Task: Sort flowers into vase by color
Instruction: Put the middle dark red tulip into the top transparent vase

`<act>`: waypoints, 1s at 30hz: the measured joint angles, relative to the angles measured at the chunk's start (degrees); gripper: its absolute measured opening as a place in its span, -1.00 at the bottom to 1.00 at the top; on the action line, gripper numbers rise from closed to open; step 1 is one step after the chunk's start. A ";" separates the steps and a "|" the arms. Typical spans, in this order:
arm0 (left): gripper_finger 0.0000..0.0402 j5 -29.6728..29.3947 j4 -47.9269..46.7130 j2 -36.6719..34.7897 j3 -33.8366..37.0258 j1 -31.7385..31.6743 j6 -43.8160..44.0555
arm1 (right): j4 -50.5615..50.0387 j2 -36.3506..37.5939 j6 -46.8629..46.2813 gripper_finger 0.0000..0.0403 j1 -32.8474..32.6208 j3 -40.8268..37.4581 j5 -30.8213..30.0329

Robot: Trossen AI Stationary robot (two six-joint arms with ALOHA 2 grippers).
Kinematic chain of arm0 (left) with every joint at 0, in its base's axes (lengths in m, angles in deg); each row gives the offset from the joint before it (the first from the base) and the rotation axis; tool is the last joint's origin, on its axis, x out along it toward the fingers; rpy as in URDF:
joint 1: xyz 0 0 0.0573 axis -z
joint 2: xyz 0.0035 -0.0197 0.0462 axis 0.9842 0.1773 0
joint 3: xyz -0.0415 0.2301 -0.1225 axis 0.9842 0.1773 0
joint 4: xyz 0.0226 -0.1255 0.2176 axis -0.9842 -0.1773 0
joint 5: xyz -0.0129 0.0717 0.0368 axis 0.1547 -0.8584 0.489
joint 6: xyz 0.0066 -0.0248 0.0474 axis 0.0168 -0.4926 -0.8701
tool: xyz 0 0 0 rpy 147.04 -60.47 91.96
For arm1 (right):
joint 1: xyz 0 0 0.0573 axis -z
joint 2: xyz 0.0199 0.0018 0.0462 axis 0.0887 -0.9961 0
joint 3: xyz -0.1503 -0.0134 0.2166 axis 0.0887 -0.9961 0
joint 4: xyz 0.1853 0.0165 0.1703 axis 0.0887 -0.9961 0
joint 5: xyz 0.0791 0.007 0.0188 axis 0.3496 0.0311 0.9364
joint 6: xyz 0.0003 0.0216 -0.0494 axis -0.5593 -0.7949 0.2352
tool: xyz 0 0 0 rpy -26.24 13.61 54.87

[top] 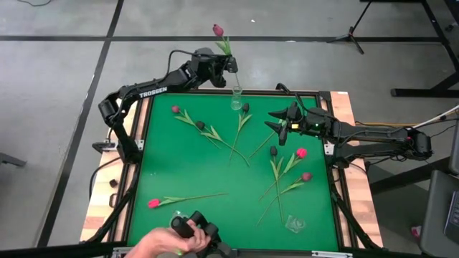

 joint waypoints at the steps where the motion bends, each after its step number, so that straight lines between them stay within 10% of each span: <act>1: -0.93 -0.22 -0.59 0.00 0.00 0.00 0.01 | 0.00 0.00 0.02 0.04 0.00 0.00 -0.01; 30: -0.79 0.43 -6.74 -0.02 0.00 1.83 5.08 | -0.37 0.00 3.43 0.20 0.00 0.00 -0.90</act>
